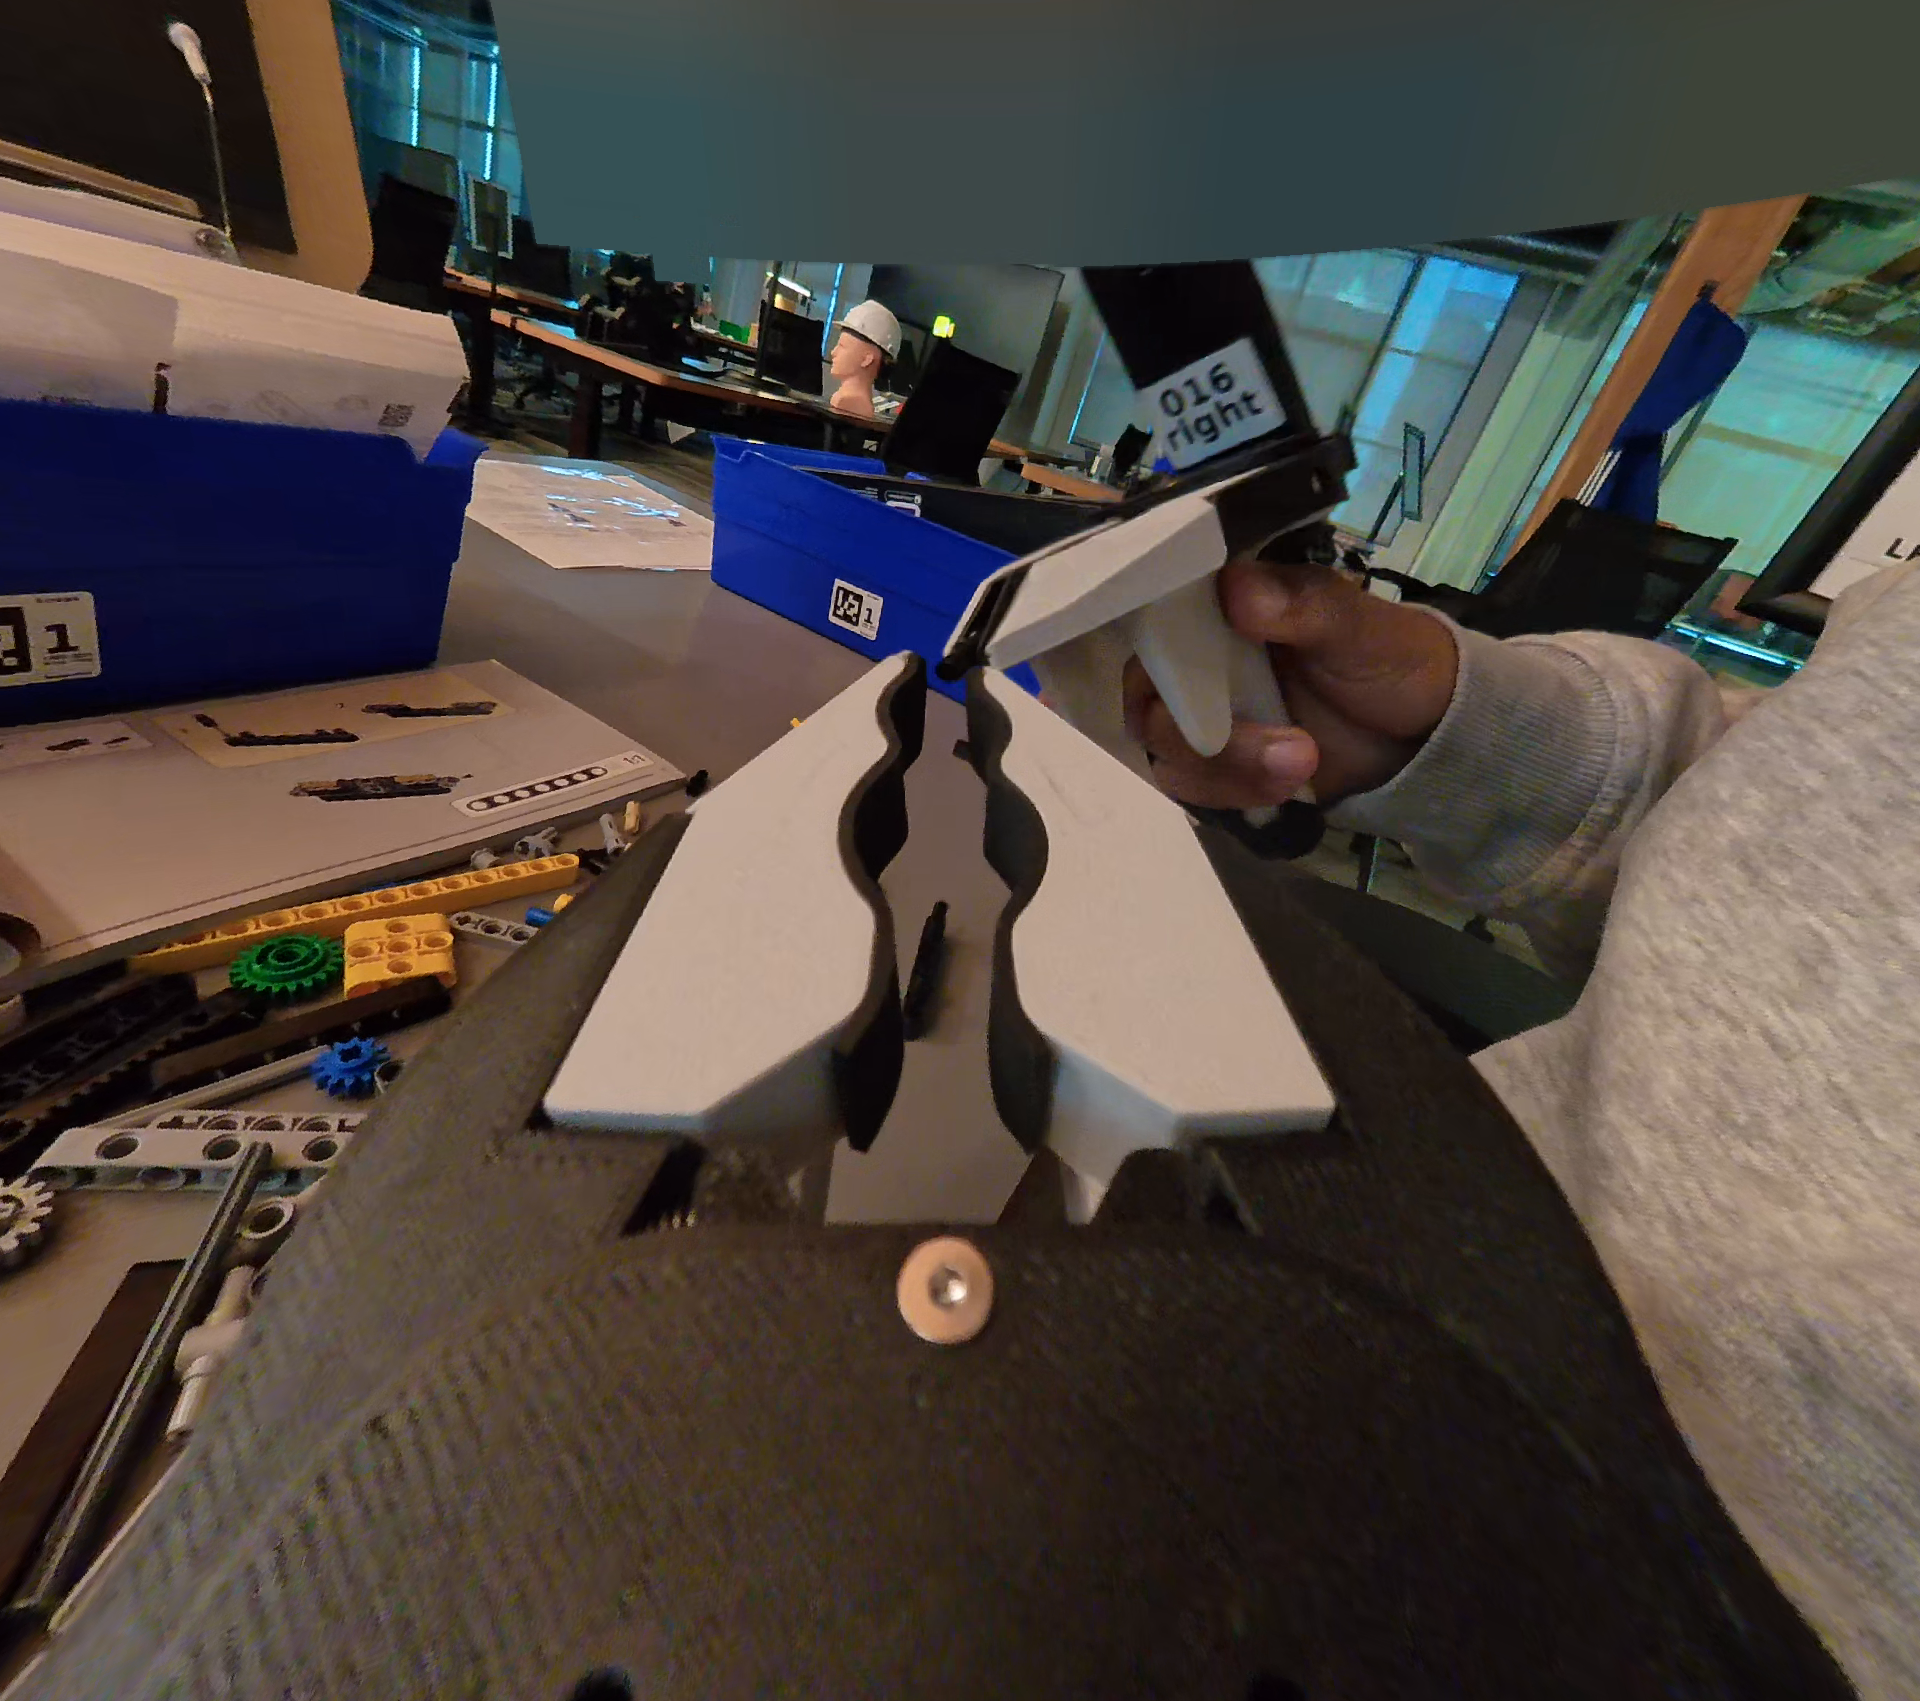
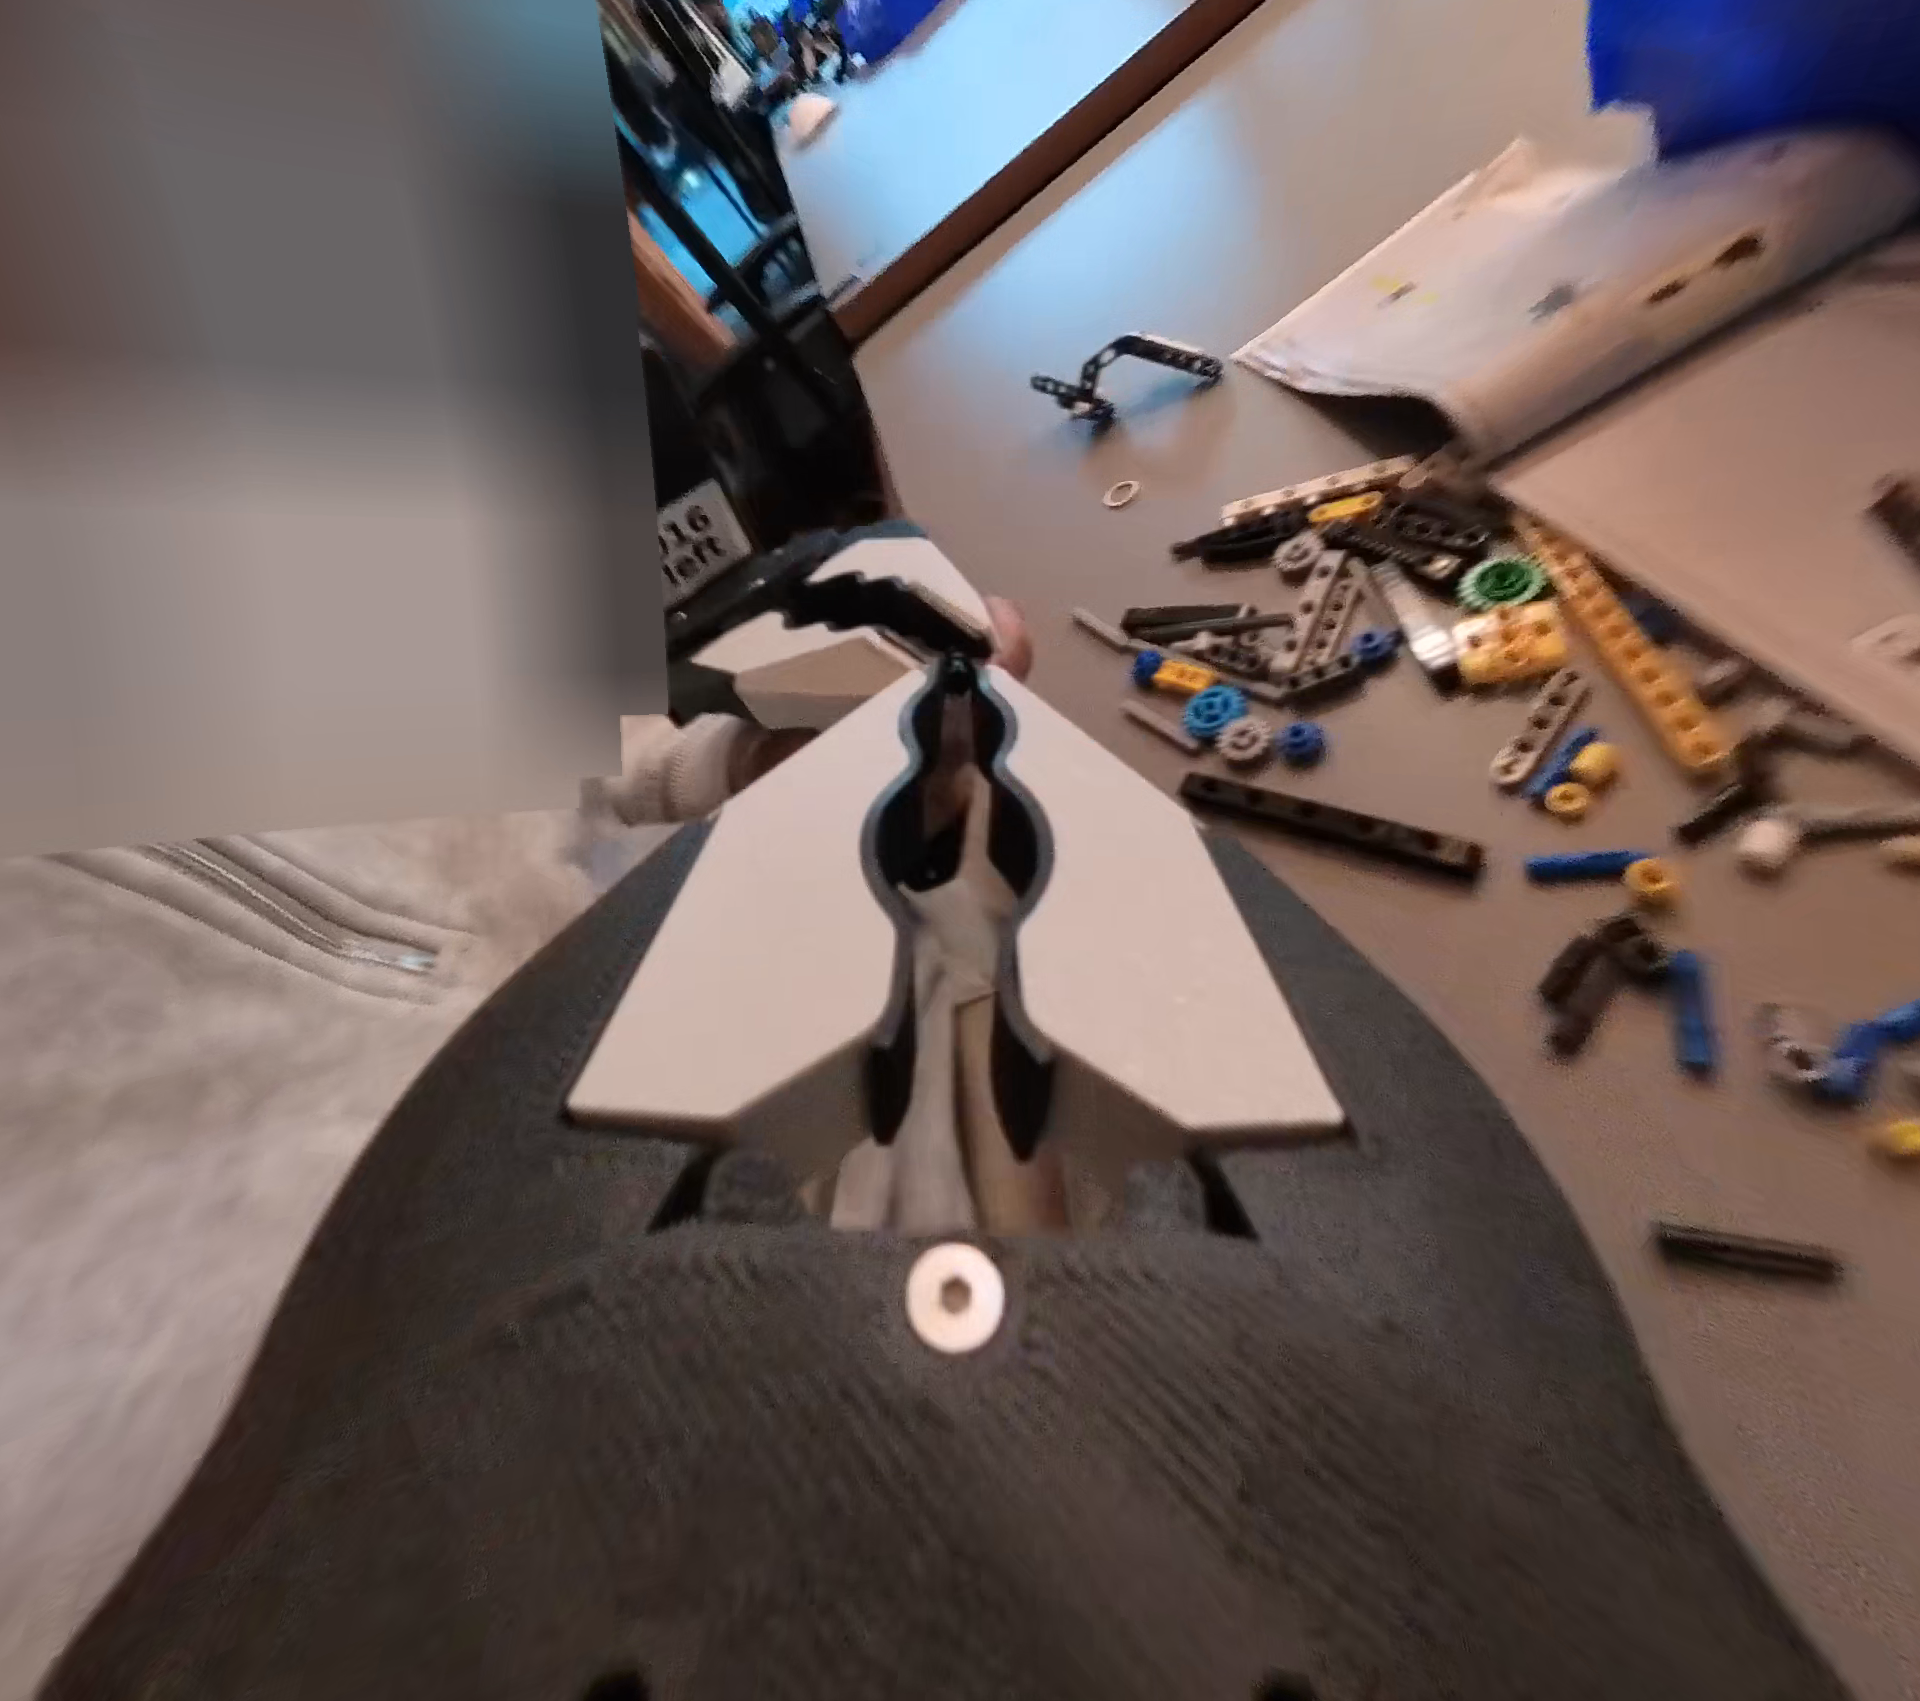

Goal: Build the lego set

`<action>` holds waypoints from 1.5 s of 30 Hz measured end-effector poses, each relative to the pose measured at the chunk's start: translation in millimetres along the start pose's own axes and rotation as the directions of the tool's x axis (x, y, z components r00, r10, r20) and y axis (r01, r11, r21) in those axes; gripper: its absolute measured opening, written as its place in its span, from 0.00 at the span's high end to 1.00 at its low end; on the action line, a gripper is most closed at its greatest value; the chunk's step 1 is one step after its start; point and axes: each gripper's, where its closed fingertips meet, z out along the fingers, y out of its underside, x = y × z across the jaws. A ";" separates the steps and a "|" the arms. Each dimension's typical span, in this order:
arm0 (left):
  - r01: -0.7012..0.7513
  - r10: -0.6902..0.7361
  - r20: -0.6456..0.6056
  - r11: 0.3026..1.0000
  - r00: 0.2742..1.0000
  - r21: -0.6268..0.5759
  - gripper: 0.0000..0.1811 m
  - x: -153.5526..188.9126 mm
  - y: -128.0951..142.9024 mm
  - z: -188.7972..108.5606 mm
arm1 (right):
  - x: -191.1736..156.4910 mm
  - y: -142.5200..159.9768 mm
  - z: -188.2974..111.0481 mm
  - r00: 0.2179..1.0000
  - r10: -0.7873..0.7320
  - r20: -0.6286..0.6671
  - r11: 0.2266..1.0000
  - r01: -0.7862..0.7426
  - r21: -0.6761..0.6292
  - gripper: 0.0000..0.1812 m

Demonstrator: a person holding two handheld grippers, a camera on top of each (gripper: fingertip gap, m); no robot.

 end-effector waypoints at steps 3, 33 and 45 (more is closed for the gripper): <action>-0.001 0.001 0.001 1.000 1.000 0.000 0.97 -0.2 0.0 -0.4 | 0.3 0.2 0.3 0.992 0.114 0.045 0.993 -0.115 0.019 0.99; 0.169 -0.166 -0.121 0.985 0.979 0.017 0.93 7.5 -3.7 -1.3 | -6.2 -1.4 -3.0 0.740 -0.663 -0.117 0.747 0.643 -0.167 0.99; 0.003 -0.005 -0.085 1.000 0.996 -0.023 0.95 10.6 4.0 1.0 | -0.3 6.5 -6.0 0.927 -0.372 -0.057 0.916 0.356 -0.188 0.98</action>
